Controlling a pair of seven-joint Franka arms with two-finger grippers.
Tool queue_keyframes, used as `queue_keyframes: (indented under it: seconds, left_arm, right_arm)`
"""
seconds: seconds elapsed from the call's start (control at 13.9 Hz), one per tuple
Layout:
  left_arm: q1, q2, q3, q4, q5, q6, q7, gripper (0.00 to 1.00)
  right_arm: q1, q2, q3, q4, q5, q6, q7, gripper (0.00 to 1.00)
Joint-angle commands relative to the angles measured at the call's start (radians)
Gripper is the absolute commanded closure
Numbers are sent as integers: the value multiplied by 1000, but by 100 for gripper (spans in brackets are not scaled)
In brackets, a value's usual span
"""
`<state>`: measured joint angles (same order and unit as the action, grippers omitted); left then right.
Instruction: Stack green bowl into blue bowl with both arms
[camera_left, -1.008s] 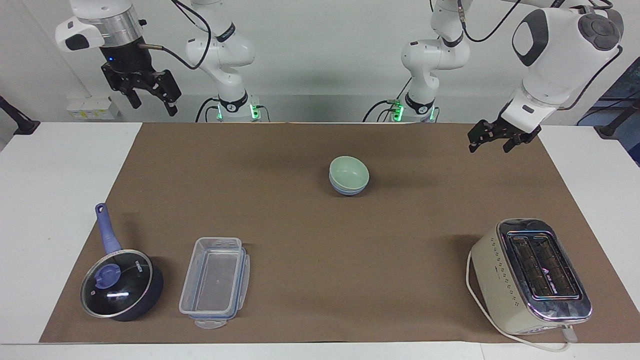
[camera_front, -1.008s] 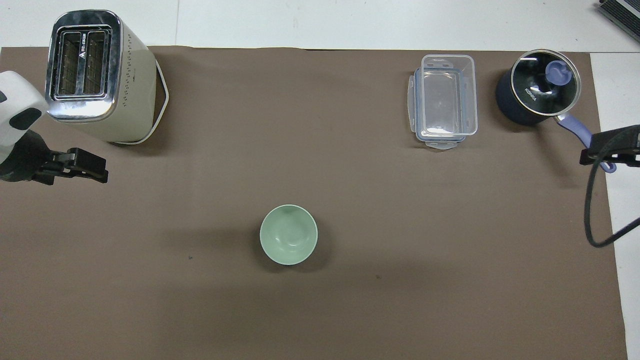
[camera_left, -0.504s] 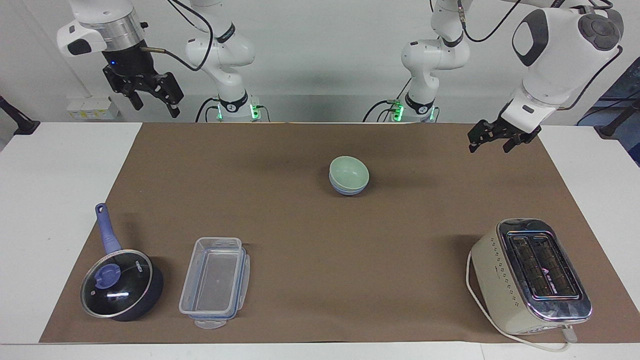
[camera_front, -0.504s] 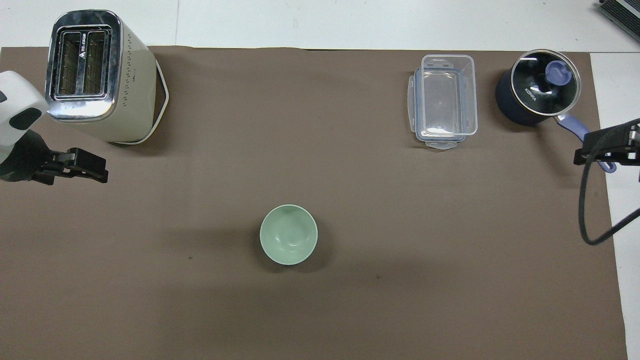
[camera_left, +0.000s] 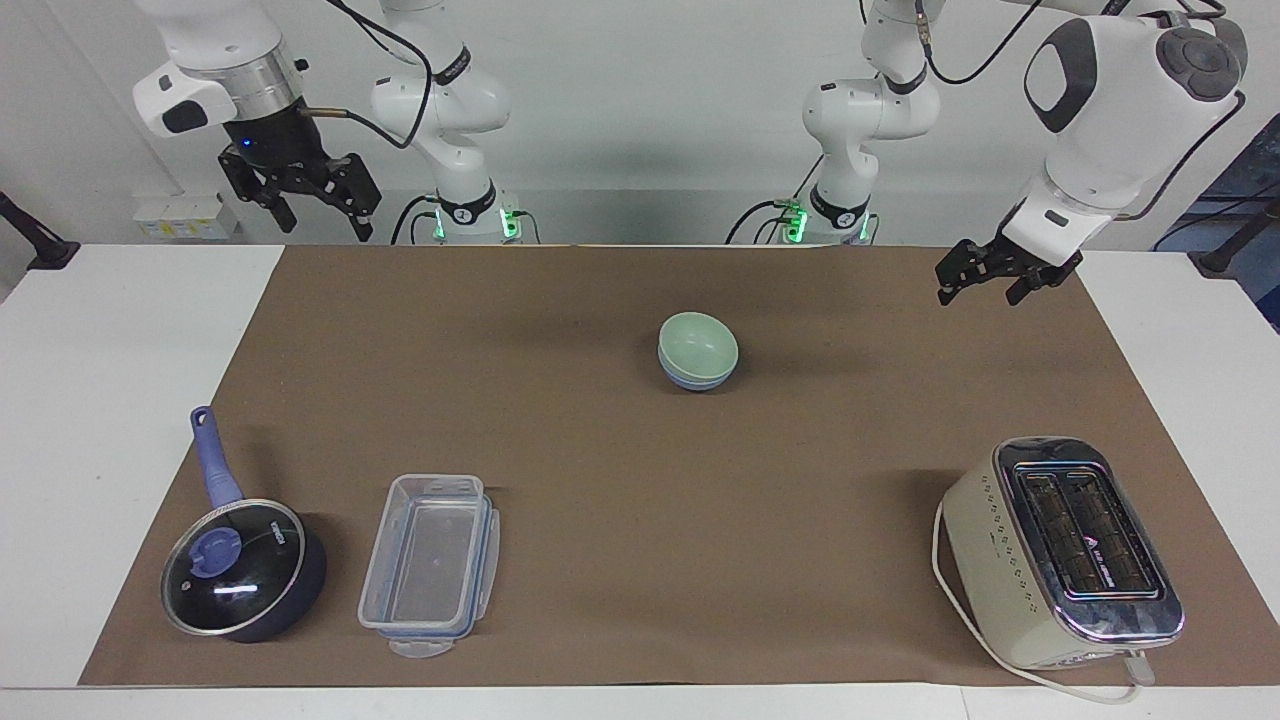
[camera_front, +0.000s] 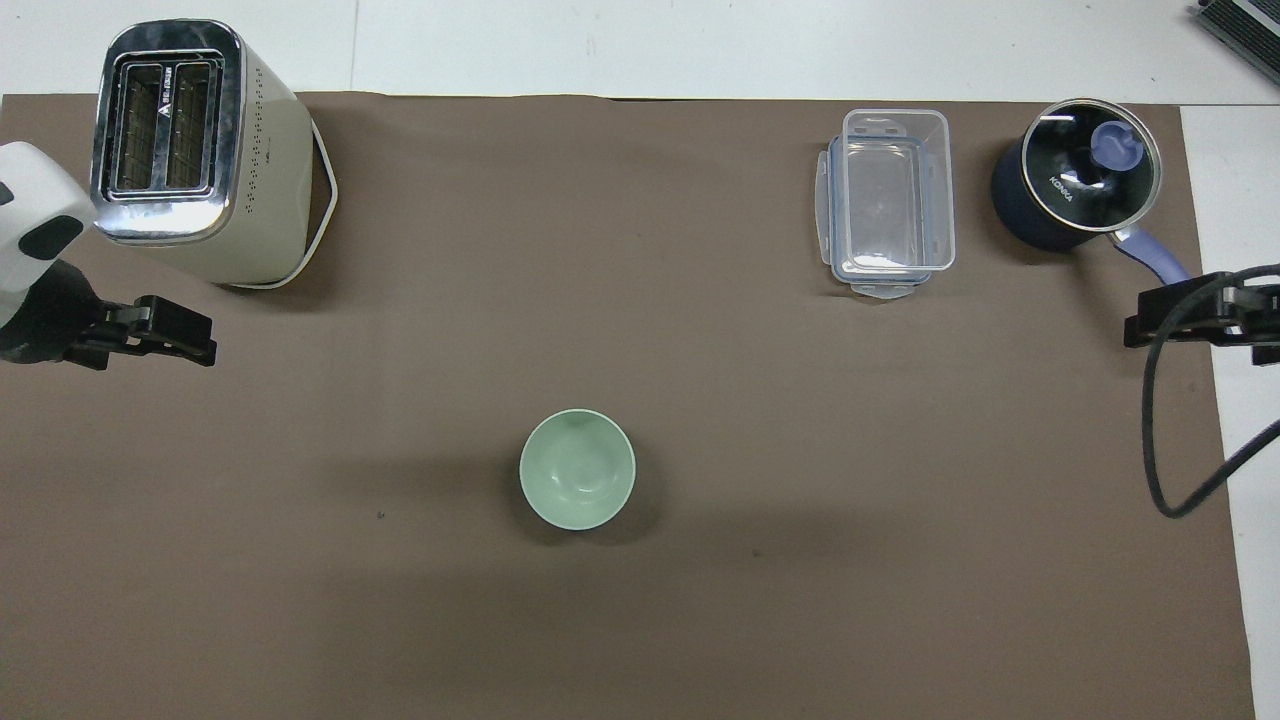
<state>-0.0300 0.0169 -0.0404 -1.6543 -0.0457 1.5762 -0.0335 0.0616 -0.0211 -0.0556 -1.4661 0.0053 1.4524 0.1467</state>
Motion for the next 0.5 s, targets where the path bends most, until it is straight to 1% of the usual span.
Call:
queue_keyframes:
  seconds: [0.0,0.29,0.43]
  left_arm:
    - [12,5,-10,11,20,-15,0,0]
    - [12,5,-10,11,20,-15,0,0]
    - [12,5,-10,11,20,-15,0,0]
  right_arm:
    - [-2,-26,2,-31,-2,8,-38,0]
    - [-2,-20,0,-30,-7,3,-38,0]
    - [1,-22,3,-31,-33,-1,-38,0]
